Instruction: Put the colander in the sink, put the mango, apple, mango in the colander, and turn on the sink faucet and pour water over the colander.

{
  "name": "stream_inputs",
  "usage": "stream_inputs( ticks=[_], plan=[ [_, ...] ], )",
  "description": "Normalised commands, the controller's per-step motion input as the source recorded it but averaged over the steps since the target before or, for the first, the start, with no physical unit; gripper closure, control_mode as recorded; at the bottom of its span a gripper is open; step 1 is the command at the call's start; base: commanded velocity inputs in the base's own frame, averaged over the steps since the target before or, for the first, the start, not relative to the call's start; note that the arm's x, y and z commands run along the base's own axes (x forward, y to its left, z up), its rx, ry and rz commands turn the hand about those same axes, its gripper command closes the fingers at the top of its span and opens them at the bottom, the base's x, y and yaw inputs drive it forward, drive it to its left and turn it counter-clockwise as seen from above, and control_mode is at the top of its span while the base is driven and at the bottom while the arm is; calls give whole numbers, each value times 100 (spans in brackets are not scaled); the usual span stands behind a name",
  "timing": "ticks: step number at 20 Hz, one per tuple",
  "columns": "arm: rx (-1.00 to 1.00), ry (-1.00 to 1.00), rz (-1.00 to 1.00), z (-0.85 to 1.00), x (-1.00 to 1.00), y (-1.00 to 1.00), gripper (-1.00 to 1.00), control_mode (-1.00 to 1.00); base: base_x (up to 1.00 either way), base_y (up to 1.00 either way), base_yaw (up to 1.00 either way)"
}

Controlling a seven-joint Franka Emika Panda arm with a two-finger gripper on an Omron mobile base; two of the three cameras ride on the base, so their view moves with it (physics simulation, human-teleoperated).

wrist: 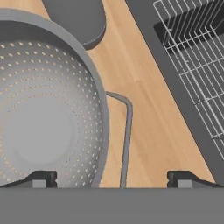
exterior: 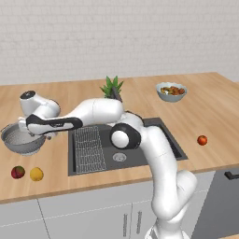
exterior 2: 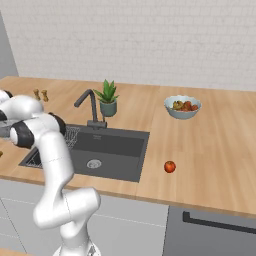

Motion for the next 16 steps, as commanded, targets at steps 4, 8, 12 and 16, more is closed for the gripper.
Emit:
stream_inputs(
  ticks=[4, 8, 12, 16],
  plan=[
    [1, 0, 0, -16, 12, 15, -100, -100, 0, 0, 0],
    [0, 0, 0, -8, 14, 16, -100, -100, 0, 0, 0],
    [0, 0, 0, -7, 17, 15, -100, -100, 0, 0, 0],
    [1, 0, 0, -12, 17, 12, -100, -100, 0, 0, 0]
  ],
)
